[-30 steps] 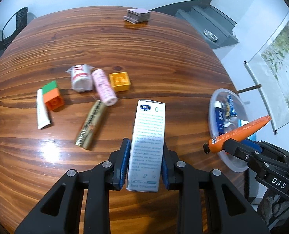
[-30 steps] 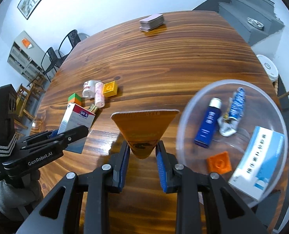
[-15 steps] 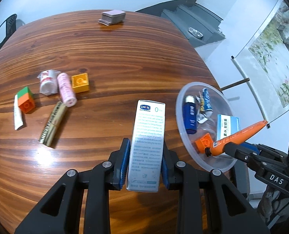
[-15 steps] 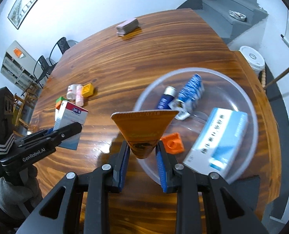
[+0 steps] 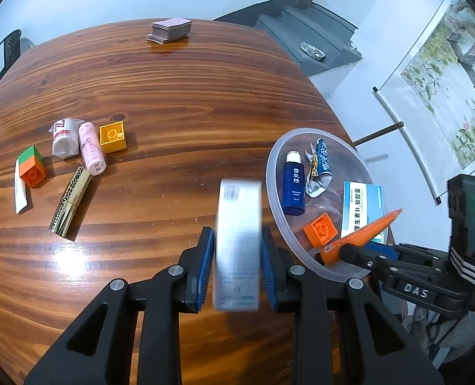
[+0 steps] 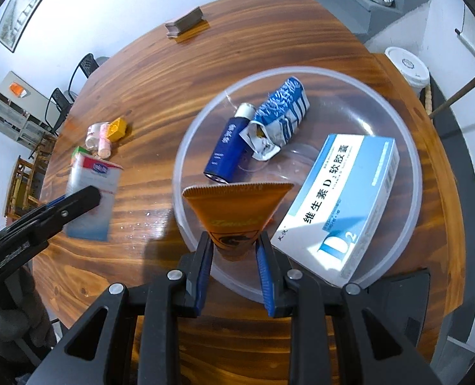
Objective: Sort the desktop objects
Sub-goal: 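Carry the orange tube into the bowl and open the right tool while the left tool holds the box, then carry the white medicine box with the left tool over the bowl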
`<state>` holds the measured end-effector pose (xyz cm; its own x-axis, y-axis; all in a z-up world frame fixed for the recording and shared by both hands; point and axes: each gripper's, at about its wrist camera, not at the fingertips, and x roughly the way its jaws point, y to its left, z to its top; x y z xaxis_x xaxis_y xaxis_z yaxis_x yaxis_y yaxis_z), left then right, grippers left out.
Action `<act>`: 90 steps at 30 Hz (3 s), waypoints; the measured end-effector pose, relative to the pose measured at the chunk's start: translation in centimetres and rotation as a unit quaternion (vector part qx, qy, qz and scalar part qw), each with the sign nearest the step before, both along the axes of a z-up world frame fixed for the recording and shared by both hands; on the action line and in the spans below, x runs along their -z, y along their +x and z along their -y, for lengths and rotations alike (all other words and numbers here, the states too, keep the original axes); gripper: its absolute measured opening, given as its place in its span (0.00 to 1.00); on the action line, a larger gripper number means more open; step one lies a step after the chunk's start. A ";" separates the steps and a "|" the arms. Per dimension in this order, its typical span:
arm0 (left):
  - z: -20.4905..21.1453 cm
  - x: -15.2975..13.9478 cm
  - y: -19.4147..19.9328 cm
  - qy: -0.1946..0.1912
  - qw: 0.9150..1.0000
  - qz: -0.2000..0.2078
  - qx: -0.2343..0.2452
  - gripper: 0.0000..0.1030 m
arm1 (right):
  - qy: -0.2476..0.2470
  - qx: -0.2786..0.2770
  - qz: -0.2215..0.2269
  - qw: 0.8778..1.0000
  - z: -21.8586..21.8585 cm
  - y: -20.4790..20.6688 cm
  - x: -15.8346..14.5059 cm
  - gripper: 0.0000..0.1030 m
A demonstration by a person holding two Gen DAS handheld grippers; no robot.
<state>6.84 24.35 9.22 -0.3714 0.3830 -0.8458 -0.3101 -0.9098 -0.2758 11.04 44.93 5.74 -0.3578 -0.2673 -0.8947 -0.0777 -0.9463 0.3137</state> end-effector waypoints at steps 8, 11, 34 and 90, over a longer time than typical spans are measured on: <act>-0.2 0.1 0.1 -0.004 1.000 0.001 -0.003 0.30 | 0.002 0.015 0.001 1.000 -0.6 -1.0 0.8 0.30; -0.3 0.4 0.1 -0.005 1.000 0.007 -0.005 0.30 | -0.001 0.025 0.006 1.000 -0.9 -1.4 1.2 0.30; -0.9 3.5 -0.6 -0.014 0.998 0.055 -0.014 0.30 | 0.007 0.075 -0.020 0.997 -3.7 -2.2 0.1 0.31; -2.0 5.7 -1.7 -0.044 0.997 0.055 -0.002 0.50 | -0.007 0.062 -0.010 0.998 -3.1 -1.7 0.6 0.31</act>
